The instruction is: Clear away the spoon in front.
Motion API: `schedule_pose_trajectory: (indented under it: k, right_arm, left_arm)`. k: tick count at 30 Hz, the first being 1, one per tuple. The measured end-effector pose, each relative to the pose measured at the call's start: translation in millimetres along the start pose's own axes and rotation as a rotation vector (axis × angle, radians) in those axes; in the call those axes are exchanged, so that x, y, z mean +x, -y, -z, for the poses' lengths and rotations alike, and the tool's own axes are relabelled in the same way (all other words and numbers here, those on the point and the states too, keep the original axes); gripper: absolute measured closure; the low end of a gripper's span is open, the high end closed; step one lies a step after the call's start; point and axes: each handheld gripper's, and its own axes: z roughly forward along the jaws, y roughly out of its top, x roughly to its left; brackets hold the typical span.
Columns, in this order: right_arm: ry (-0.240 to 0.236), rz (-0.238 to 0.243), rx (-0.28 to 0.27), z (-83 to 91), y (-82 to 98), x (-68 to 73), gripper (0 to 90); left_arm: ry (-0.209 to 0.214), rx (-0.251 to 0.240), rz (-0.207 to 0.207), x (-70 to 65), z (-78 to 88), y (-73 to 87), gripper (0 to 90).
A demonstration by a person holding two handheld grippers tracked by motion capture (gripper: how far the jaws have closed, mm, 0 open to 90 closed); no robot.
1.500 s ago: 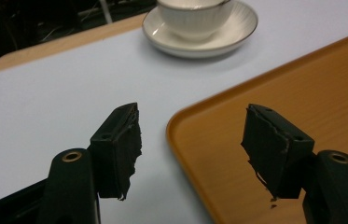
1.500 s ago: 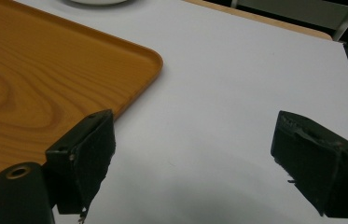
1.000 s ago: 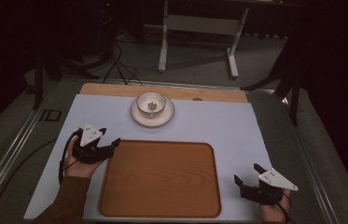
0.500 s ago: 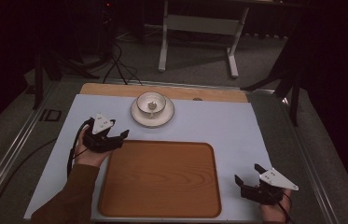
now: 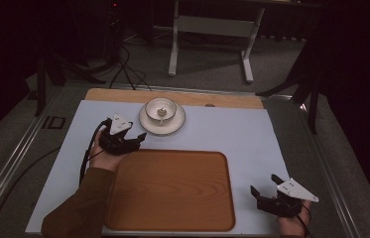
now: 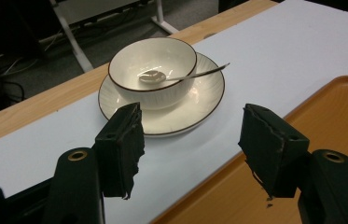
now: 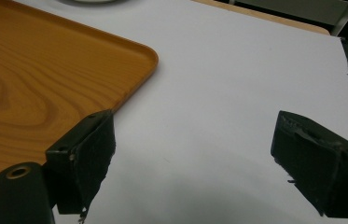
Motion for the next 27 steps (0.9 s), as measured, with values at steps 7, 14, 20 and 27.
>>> schedule_pose_trajectory:
  k: [7,14,20,27]
  right_arm:
    - [0.000,-0.003,0.000,0.1,0.5,-0.8,13.5]
    - [-0.001,-0.004,0.002,0.2,0.6,-1.0,13.5]
    - [-0.001,-0.003,0.002,0.1,0.8,-1.2,13.5]
    - [-0.001,-0.002,0.008,-0.5,1.0,-1.3,13.5]
  left_arm:
    - [-0.006,0.015,-0.019,-1.7,-12.3,-4.5,39.3]
    - [-0.003,0.015,-0.021,-2.0,-21.1,-9.9,40.0]
    - [-0.005,0.017,-0.018,0.8,-29.8,-15.3,40.9]
    - [0.013,0.023,-0.026,2.6,-38.8,-17.2,43.0]
